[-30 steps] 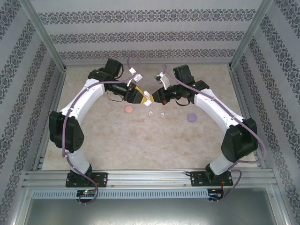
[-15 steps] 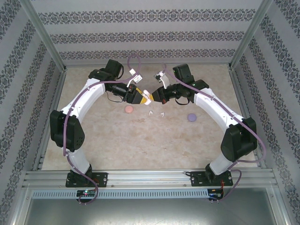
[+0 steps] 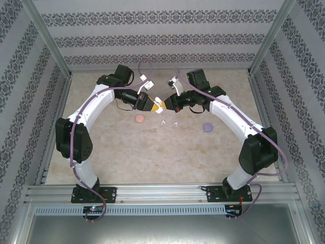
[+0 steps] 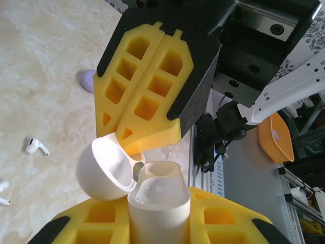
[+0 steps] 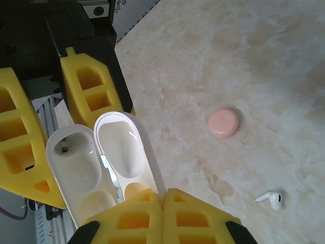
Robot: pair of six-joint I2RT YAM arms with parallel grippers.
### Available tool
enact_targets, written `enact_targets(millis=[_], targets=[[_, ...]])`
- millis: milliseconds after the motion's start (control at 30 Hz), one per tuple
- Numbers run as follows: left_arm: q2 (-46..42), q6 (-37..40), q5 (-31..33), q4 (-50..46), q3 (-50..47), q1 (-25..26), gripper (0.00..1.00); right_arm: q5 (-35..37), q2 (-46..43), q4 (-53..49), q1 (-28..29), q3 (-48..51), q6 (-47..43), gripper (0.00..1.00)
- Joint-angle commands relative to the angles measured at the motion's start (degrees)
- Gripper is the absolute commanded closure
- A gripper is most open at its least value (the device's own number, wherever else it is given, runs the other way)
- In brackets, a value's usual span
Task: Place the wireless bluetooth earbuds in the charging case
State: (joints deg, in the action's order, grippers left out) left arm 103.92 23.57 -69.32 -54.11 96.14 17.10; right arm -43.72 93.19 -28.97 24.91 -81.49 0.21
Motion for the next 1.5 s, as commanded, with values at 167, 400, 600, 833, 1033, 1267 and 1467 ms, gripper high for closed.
enact_targets(millis=[167, 400, 600, 833, 1033, 1267, 1467], targets=[[-2.8, -4.7, -0.4, 10.3, -4.2, -0.9, 1.00, 0.9, -4.0, 1.8, -1.7, 0.5, 4.8, 0.59], [-12.6, -17.9, 4.0, 32.8, -17.0, -4.0, 1.00, 10.4, -10.7, 1.2, -5.5, 7.0, 13.1, 0.45], [-23.1, -29.3, 15.1, 54.6, -29.5, -4.0, 1.00, 20.2, -10.6, 0.2, -4.5, 9.4, 21.7, 0.42], [-31.4, -33.7, 24.1, 64.9, -37.0, -3.6, 1.00, 30.9, -8.0, -2.0, -1.2, 8.5, 24.0, 0.34], [-35.8, -34.6, 29.3, 68.0, -39.5, -2.9, 1.00, 38.7, -8.5, -3.3, -0.6, 7.9, 23.5, 0.02], [-38.9, -34.2, 34.6, 69.5, -40.6, -2.0, 1.00, 60.6, -9.8, -9.0, 1.3, 4.7, 22.5, 0.02], [-42.3, -32.0, 41.2, 76.9, -46.0, -0.5, 1.00, 84.2, -8.8, -11.4, 4.3, 2.1, 22.6, 0.02]])
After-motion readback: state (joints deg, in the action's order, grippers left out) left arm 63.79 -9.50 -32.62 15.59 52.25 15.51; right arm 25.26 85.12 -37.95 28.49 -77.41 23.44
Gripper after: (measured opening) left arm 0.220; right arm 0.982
